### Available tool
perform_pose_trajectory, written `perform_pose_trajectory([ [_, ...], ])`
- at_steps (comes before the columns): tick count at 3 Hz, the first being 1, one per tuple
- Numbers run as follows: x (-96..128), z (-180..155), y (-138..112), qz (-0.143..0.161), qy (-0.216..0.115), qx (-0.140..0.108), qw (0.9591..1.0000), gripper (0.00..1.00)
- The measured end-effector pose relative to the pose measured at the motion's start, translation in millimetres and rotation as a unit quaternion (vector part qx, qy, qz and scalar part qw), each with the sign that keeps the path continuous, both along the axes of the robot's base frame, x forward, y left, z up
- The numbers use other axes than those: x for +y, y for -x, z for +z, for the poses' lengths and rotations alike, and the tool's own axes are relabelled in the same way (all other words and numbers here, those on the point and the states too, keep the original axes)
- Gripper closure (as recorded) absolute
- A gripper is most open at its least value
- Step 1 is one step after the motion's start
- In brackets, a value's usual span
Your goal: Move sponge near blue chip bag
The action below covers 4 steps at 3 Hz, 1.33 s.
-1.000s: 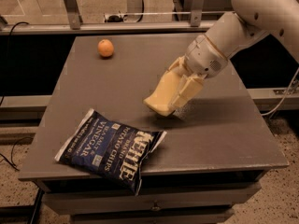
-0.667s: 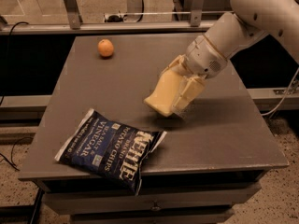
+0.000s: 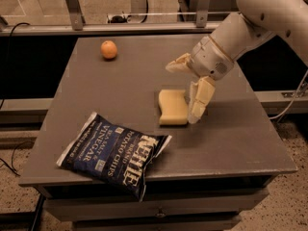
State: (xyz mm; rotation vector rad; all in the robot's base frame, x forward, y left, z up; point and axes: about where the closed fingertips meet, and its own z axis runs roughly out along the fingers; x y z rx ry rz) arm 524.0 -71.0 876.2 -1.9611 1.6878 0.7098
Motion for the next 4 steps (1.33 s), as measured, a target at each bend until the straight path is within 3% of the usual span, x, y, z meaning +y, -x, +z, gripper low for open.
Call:
perform_pose_trajectory([
  [1, -16, 6, -10, -0.019, -0.01, -0.008, 0.9997, 0.0],
  [2, -58, 20, -32, -0.057, -0.05, -0.027, 0.9968, 0.0],
  [3, -100, 53, -50, -0.094, -0.093, -0.069, 0.9887, 0.0],
  [4, -97, 58, -53, -0.094, -0.095, -0.076, 0.9881, 0.0],
])
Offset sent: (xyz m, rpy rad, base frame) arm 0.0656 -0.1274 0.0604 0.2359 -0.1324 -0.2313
